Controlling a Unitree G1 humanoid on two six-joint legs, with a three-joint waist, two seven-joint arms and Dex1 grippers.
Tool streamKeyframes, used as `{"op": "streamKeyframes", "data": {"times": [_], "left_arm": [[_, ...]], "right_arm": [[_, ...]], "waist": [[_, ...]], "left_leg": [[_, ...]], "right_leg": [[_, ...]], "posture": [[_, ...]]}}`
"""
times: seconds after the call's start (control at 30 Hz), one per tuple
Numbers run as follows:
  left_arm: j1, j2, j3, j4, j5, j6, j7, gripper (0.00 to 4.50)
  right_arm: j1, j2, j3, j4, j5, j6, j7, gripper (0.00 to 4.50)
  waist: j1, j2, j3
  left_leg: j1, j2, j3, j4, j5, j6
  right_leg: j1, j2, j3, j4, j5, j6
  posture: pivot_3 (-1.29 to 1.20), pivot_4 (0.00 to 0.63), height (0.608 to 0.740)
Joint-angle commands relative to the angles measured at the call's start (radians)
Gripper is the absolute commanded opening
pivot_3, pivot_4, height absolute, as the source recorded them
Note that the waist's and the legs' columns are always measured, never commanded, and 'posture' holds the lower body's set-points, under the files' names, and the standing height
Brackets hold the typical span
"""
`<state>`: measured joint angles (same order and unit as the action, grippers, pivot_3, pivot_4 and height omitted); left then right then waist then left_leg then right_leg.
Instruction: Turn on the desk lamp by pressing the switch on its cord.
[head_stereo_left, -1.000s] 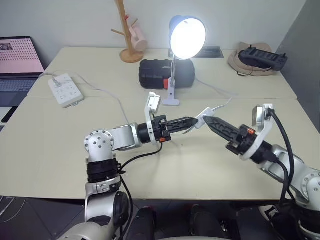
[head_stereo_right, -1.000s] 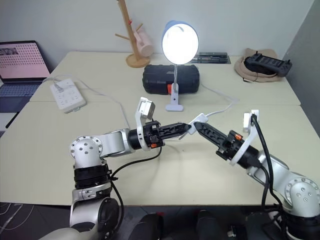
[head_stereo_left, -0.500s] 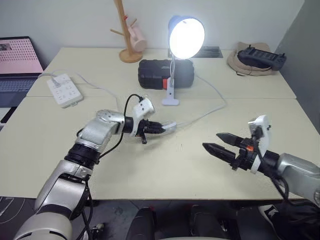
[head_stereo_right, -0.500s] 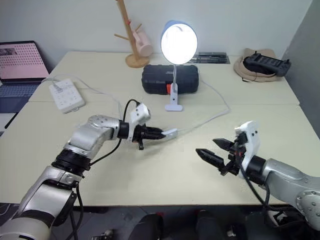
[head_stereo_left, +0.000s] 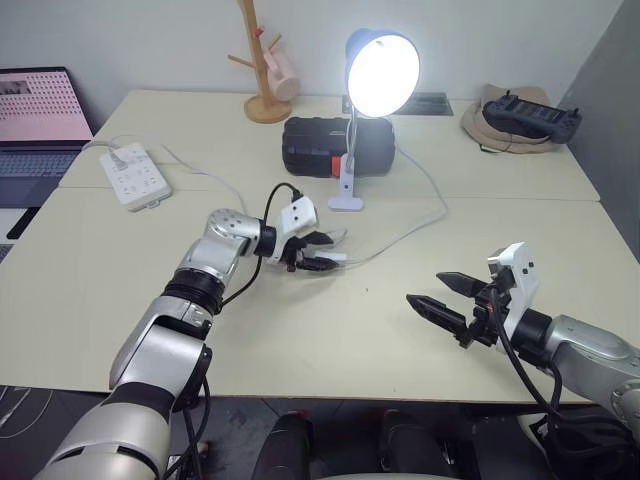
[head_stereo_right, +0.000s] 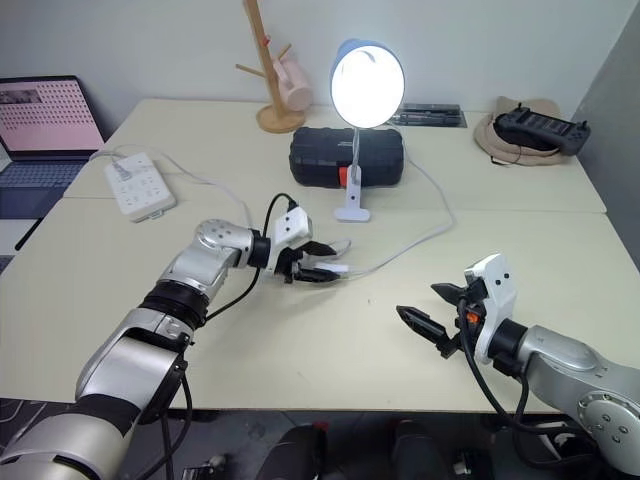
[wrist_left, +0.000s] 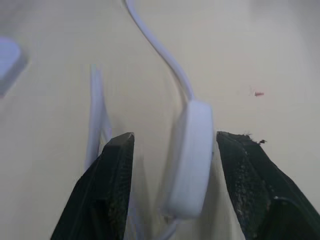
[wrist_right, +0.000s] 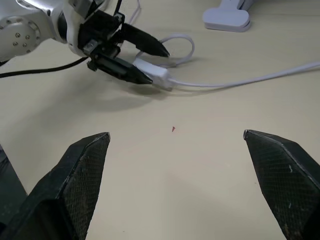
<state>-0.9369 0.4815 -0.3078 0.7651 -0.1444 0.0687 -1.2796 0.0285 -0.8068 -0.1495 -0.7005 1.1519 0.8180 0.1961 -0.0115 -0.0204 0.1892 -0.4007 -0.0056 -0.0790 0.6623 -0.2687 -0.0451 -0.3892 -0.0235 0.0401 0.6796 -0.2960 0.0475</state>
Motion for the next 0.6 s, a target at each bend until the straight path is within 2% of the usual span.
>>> {"op": "streamKeyframes", "data": {"times": [0.03,0.13,0.3,0.47,0.6], "left_arm": [[-0.024,0.068,0.087,-0.149,-0.089,0.169,-0.092,3.90],[-0.029,0.149,0.146,-0.258,-0.146,0.321,-0.130,4.46],[-0.007,0.274,0.216,-0.342,-0.157,0.424,-0.114,4.46],[0.143,0.412,0.231,-0.426,-0.108,0.362,-0.126,4.46],[0.223,0.452,0.254,-0.450,-0.094,0.324,-0.100,4.46]], "right_arm": [[-0.008,-0.032,-0.049,0.001,-0.020,-0.005,0.068,4.50],[-0.025,-0.082,-0.075,0.035,-0.038,0.004,0.147,4.50],[-0.069,-0.167,-0.101,0.129,-0.100,-0.005,0.296,4.50],[-0.113,-0.223,-0.094,0.195,-0.170,-0.017,0.430,4.50],[-0.143,-0.226,-0.089,0.233,-0.211,-0.019,0.485,4.50]], "waist": [[-0.006,0.000,0.000],[-0.016,0.000,0.000],[-0.020,0.000,0.000],[-0.021,0.000,0.000],[-0.019,0.000,0.000]], "left_leg": [[0.000,0.000,0.000,0.000,0.000,0.000],[0.000,0.000,-0.002,0.000,0.000,0.000],[0.002,0.001,-0.002,0.000,0.000,0.000],[0.003,0.001,-0.002,-0.001,0.000,0.000],[0.001,0.005,-0.002,0.000,0.000,0.000]], "right_leg": [[0.000,0.000,0.000,0.000,0.000,0.000],[0.000,0.000,0.000,0.000,0.000,0.000],[0.000,0.000,0.001,0.001,0.000,0.000],[0.000,0.000,0.001,0.001,0.000,0.000],[0.000,-0.001,0.000,0.001,0.000,0.000]], "posture": [[0.00,0.150,0.740],[0.00,0.150,0.740],[0.00,0.150,0.740],[0.00,0.150,0.740],[0.00,0.150,0.740]]}}
